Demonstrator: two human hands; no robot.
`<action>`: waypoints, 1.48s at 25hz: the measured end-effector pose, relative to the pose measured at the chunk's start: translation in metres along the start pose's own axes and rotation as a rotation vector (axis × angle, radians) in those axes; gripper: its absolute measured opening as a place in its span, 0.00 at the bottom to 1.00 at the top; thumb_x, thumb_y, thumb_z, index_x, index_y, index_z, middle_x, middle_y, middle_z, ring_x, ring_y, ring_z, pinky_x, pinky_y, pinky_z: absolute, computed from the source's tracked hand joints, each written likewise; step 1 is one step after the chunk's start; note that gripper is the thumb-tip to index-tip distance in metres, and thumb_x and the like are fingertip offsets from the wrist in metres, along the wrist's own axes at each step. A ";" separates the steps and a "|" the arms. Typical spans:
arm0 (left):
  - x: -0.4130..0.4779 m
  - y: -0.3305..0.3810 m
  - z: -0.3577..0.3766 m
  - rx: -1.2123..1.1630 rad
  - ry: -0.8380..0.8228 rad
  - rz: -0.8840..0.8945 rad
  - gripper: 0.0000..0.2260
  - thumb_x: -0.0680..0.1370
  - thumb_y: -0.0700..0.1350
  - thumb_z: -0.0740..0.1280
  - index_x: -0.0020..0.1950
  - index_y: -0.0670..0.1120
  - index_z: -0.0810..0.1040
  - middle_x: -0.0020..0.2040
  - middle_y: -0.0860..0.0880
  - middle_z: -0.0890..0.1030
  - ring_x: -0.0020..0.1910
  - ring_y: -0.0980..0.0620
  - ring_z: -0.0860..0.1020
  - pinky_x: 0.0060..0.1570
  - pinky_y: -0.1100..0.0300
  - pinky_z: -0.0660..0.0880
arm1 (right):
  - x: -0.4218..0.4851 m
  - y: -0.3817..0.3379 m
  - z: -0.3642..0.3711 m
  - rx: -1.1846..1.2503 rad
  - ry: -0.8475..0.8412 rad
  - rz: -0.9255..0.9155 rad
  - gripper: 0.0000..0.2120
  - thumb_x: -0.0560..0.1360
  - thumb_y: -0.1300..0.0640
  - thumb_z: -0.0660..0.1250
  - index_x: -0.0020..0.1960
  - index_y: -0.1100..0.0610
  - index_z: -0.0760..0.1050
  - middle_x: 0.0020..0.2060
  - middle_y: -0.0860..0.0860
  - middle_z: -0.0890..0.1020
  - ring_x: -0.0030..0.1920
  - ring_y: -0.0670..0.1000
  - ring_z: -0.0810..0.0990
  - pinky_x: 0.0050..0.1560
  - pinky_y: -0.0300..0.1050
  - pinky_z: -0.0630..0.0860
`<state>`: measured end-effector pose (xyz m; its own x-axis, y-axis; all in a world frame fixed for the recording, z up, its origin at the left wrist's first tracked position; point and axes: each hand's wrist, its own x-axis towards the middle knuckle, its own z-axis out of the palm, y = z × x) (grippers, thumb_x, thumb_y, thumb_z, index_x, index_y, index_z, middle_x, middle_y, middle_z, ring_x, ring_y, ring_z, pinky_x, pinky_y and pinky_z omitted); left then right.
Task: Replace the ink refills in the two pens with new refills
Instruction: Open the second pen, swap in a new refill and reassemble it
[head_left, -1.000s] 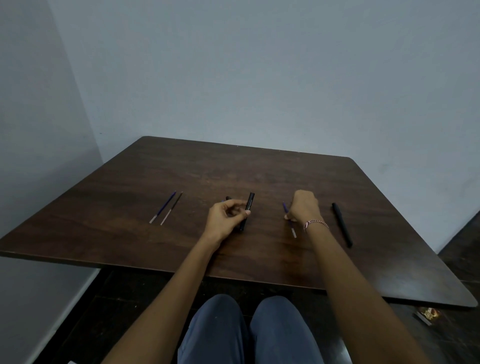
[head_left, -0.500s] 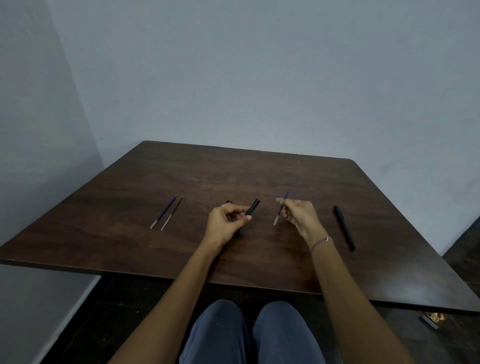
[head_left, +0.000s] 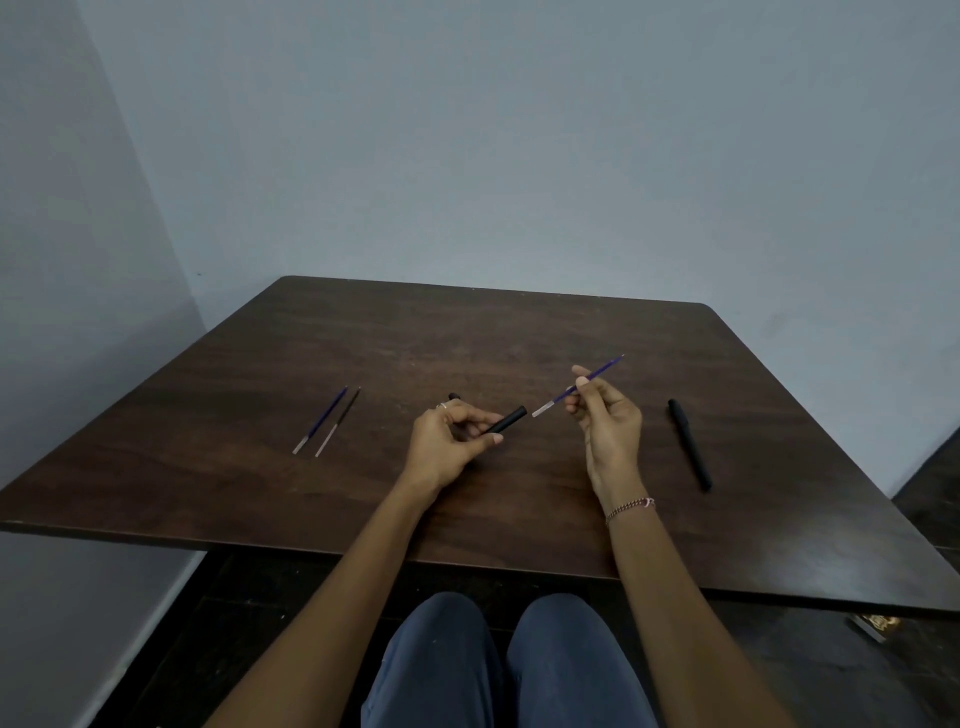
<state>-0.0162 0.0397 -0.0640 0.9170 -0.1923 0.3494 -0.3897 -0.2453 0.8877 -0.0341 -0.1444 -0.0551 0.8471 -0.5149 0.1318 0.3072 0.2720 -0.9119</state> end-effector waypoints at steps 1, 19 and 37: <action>0.000 0.000 0.000 0.001 -0.005 0.005 0.11 0.66 0.35 0.76 0.46 0.44 0.84 0.36 0.55 0.79 0.35 0.62 0.74 0.39 0.72 0.72 | 0.000 0.000 0.000 0.009 0.000 -0.013 0.08 0.76 0.63 0.66 0.54 0.61 0.80 0.35 0.51 0.80 0.34 0.43 0.77 0.40 0.35 0.78; -0.003 0.005 -0.001 0.039 -0.039 0.004 0.11 0.66 0.36 0.76 0.47 0.45 0.84 0.37 0.56 0.78 0.36 0.65 0.75 0.40 0.73 0.72 | -0.007 0.003 0.007 -0.231 -0.200 -0.139 0.06 0.75 0.62 0.68 0.48 0.52 0.81 0.37 0.48 0.83 0.34 0.41 0.79 0.41 0.35 0.77; -0.002 0.001 0.000 -0.029 -0.003 0.019 0.11 0.66 0.36 0.76 0.44 0.50 0.83 0.38 0.54 0.80 0.35 0.64 0.75 0.38 0.73 0.71 | -0.011 0.004 0.010 -0.256 -0.296 -0.126 0.02 0.74 0.62 0.69 0.45 0.61 0.79 0.32 0.50 0.80 0.31 0.42 0.76 0.34 0.35 0.74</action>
<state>-0.0186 0.0395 -0.0636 0.9092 -0.1996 0.3653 -0.4043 -0.2144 0.8891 -0.0382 -0.1298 -0.0565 0.9095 -0.2647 0.3205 0.3301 -0.0089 -0.9439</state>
